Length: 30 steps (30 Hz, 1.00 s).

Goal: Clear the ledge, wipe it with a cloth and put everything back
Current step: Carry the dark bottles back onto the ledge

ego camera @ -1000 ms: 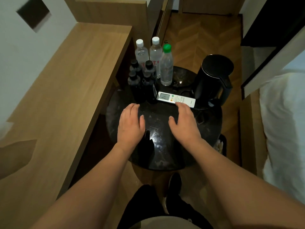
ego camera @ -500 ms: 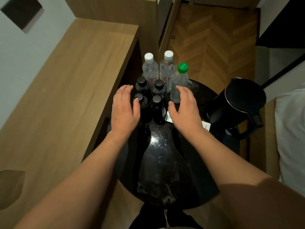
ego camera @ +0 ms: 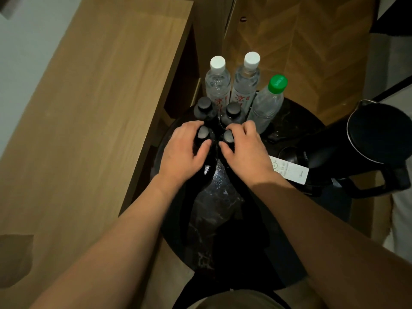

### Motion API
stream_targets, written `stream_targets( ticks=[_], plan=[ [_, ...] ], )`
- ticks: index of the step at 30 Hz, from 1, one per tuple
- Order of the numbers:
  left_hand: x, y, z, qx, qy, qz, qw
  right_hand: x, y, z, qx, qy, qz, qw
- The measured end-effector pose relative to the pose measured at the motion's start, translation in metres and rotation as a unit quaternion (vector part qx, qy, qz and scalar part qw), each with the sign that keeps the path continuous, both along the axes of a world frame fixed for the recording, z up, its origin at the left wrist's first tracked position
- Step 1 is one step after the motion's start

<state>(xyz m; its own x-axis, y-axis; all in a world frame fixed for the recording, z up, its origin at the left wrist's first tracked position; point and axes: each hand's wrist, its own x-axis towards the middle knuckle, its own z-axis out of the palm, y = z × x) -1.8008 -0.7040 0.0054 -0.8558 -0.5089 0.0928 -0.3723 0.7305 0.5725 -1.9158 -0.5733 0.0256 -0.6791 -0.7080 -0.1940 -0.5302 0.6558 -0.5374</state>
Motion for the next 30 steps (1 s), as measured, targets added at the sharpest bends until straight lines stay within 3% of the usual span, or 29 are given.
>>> stream_targets(
  ticks=[8,16,23,30],
  plan=[
    [0.010,0.001,0.008,0.022,-0.003,0.025,0.999,0.004,0.006,0.011,0.030,-0.007,-0.010,0.999],
    [0.071,0.039,0.046,-0.007,0.029,0.187,0.982,0.036,0.009,0.041,-0.009,-0.015,0.079,0.997],
    [0.165,0.089,0.065,-0.033,0.024,0.381,0.924,0.100,0.002,0.064,-0.059,-0.022,0.239,0.969],
    [0.279,0.150,0.084,-0.011,0.059,0.534,0.843,0.202,0.000,0.091,-0.080,-0.037,0.410,0.908]
  ],
)
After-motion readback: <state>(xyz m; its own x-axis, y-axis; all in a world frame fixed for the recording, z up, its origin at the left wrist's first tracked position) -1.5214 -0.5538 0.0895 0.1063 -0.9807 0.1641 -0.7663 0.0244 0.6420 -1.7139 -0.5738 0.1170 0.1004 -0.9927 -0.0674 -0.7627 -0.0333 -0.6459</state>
